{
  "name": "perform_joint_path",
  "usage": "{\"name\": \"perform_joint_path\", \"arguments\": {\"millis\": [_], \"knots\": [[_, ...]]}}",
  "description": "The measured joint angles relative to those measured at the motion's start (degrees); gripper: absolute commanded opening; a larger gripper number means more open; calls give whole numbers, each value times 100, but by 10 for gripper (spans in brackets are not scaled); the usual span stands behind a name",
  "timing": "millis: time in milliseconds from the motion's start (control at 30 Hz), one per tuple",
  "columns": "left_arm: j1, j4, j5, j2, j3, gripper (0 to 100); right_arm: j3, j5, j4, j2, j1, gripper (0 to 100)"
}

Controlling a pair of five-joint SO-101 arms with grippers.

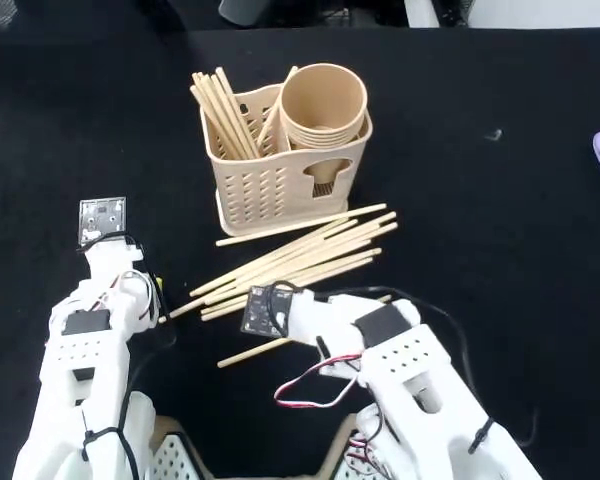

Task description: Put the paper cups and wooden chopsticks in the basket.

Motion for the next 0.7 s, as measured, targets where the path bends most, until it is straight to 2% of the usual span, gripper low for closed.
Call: {"name": "perform_joint_path", "arguments": {"millis": [200, 267, 367, 400, 567, 700], "knots": [[0, 0, 0, 0, 0, 162, 369, 229, -316, 0, -9, 150], [0, 0, 0, 0, 0, 162, 369, 229, -352, 0, -9, 115], [0, 0, 0, 0, 0, 162, 369, 229, -369, 0, -9, 11], [0, 0, 0, 0, 0, 162, 369, 229, -369, 0, -9, 11], [0, 0, 0, 0, 0, 162, 105, 167, -369, 0, -9, 101], [0, 0, 0, 0, 0, 162, -264, -422, -387, 9, 35, 181]]}}
